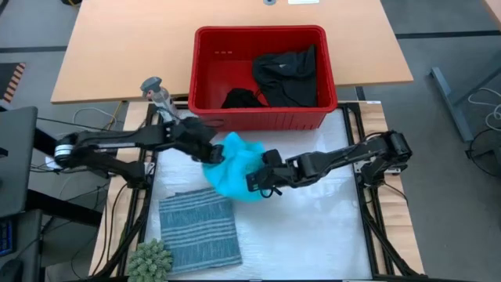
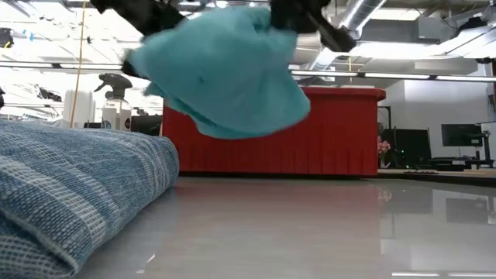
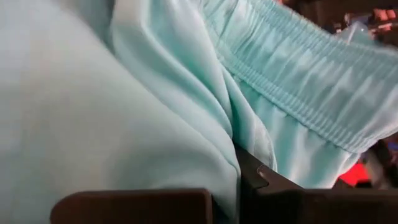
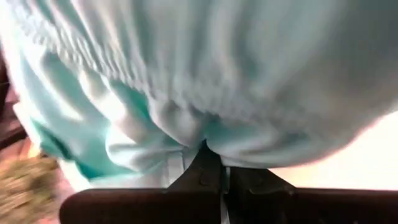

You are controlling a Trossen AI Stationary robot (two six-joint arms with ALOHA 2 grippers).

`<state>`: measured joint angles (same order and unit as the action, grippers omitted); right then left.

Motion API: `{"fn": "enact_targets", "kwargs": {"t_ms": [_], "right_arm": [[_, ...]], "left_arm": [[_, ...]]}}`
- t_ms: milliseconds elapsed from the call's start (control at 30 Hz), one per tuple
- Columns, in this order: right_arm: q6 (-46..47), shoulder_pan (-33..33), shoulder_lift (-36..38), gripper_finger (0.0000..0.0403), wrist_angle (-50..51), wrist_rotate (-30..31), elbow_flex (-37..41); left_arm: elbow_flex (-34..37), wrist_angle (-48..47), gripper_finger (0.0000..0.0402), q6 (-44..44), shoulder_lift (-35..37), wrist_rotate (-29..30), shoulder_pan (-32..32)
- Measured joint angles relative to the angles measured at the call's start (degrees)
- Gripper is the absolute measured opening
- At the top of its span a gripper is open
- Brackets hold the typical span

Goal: Fold Laundry from Bin
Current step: Stack the light blue shorts on top of the folded patterned blue shirt

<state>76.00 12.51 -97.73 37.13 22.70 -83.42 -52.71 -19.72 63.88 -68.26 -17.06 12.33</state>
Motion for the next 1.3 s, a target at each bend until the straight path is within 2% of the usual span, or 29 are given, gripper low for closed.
{"fn": "enact_targets", "kwargs": {"t_ms": [100,233,367,467,667,900,1067,1300], "right_arm": [[-0.2,1.8,0.0,0.0023,-2.6,0.0,-1.9],[-0.2,4.3,-0.2,0.0023,-10.4,-0.2,-1.9],[-0.4,5.9,-2.7,0.0023,-20.0,-1.4,-2.0],[-0.9,6.6,-6.6,0.0023,-27.0,-3.2,-3.1],[-3.5,8.2,-15.9,0.0023,-23.3,-9.2,-14.7],[-11.1,8.4,-24.2,0.0023,-15.0,-18.9,-27.6],[-15.3,8.6,-25.5,0.0023,-10.6,-23.9,-29.5],[-20.9,9.6,-25.0,0.0023,-7.0,-24.7,-29.5]], "left_arm": [[0.0,-6.0,0.0,1.3,5.3,0.6,-1.8],[0.0,-12.6,0.0,3.7,11.6,4.9,-6.0],[0.0,-18.1,0.0,7.2,16.1,10.2,-12.2],[-0.1,-21.9,0.0,9.2,18.0,11.6,-15.9],[-0.1,-24.6,0.0,14.8,19.1,15.0,-23.3],[-0.1,-32.0,0.0,21.0,19.1,13.9,-29.1],[-0.1,-33.9,0.0,29.8,19.1,16.1,-34.3],[-0.1,-42.2,0.0,38.1,19.1,15.7,-40.1]]}}
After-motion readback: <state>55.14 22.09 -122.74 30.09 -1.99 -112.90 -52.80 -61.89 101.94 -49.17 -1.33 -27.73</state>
